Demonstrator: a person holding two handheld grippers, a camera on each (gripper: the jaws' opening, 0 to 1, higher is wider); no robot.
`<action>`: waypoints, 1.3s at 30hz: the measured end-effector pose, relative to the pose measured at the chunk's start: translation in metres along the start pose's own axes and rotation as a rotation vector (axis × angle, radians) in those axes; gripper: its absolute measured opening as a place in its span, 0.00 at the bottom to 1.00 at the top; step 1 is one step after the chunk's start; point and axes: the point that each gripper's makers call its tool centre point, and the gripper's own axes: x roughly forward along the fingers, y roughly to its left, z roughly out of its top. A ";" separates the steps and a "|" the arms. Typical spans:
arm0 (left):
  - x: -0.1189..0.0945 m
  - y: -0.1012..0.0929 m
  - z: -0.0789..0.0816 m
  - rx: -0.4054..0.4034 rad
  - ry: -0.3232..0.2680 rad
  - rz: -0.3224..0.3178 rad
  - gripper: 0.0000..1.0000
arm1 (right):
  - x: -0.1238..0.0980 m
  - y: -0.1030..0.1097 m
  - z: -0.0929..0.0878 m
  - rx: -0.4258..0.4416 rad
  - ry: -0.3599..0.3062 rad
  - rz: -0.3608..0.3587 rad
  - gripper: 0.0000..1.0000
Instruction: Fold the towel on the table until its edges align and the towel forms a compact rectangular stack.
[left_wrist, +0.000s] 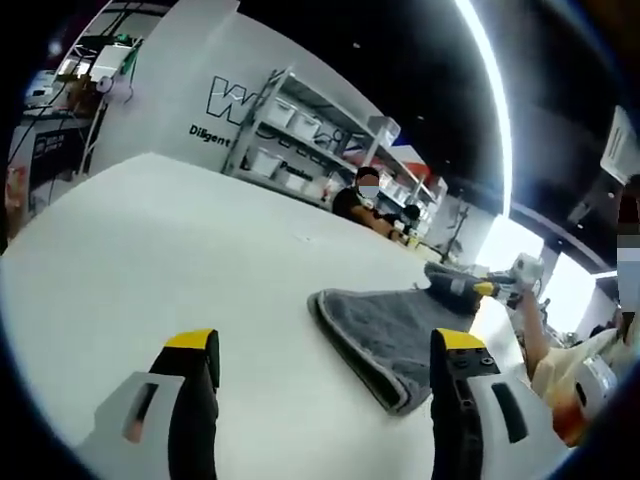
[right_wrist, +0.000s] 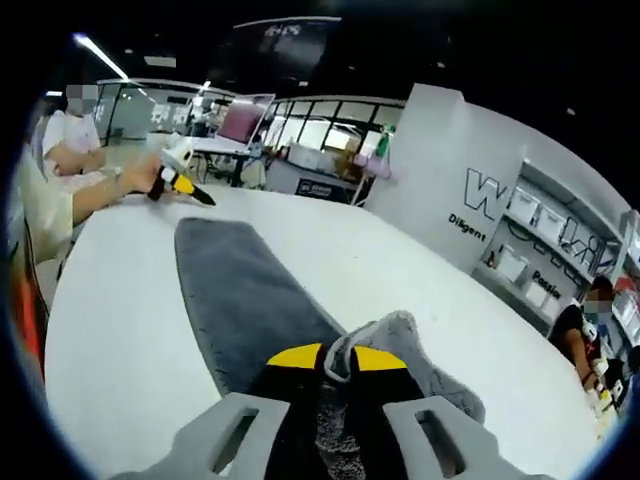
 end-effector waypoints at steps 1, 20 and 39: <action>0.000 0.000 0.000 0.000 0.000 0.000 0.85 | 0.003 0.002 0.000 -0.009 0.007 0.007 0.07; -0.001 -0.004 0.001 0.004 -0.008 -0.002 0.85 | 0.036 0.040 0.042 -0.098 -0.018 0.137 0.07; -0.003 -0.006 0.005 0.004 -0.022 -0.014 0.85 | 0.065 0.073 0.091 -0.185 -0.074 0.223 0.07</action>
